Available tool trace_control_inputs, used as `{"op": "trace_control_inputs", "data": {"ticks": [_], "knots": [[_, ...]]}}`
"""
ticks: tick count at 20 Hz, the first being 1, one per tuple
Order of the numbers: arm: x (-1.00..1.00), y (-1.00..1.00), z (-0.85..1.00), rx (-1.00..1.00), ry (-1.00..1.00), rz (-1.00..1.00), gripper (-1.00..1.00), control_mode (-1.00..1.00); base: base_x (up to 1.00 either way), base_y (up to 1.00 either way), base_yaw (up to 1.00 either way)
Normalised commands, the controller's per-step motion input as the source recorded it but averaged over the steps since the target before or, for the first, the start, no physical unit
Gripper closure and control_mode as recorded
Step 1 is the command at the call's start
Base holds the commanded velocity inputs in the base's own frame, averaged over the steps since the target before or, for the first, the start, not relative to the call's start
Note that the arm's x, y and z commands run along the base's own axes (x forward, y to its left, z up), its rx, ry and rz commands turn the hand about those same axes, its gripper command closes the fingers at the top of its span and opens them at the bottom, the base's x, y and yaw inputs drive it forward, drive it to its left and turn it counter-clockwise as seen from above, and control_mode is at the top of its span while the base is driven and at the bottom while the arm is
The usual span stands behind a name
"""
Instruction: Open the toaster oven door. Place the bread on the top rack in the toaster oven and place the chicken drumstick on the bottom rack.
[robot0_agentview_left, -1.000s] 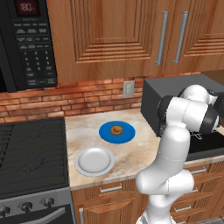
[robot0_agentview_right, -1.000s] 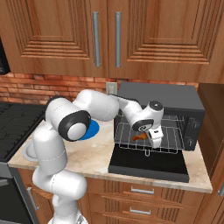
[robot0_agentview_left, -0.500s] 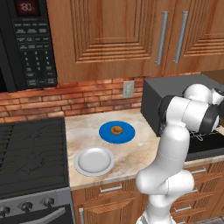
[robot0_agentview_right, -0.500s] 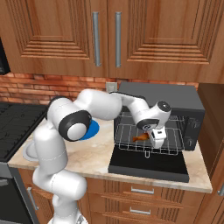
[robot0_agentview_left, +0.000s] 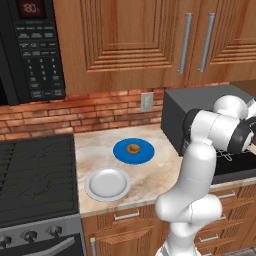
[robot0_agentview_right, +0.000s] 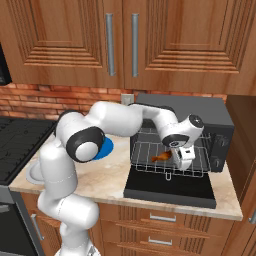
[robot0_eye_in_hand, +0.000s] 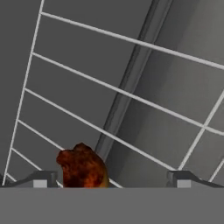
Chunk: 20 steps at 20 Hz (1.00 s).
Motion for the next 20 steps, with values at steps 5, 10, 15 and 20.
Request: {"op": "trace_control_inputs", "data": {"ticks": [5,10,15,20], "knots": [[-0.29,0.01,0.03,-0.03,0.0,0.26,-1.0,-1.0,0.0,0.0,0.0],[-0.29,0.02,0.0,-0.07,0.02,0.44,-1.0,-1.0,0.0,0.0,0.0],[-0.33,0.05,-0.02,-0.16,0.02,0.42,-1.0,-1.0,0.0,0.0,0.0],[-0.26,0.09,-0.08,-0.17,0.0,0.32,-1.0,-1.0,0.0,0.0,0.0]]}}
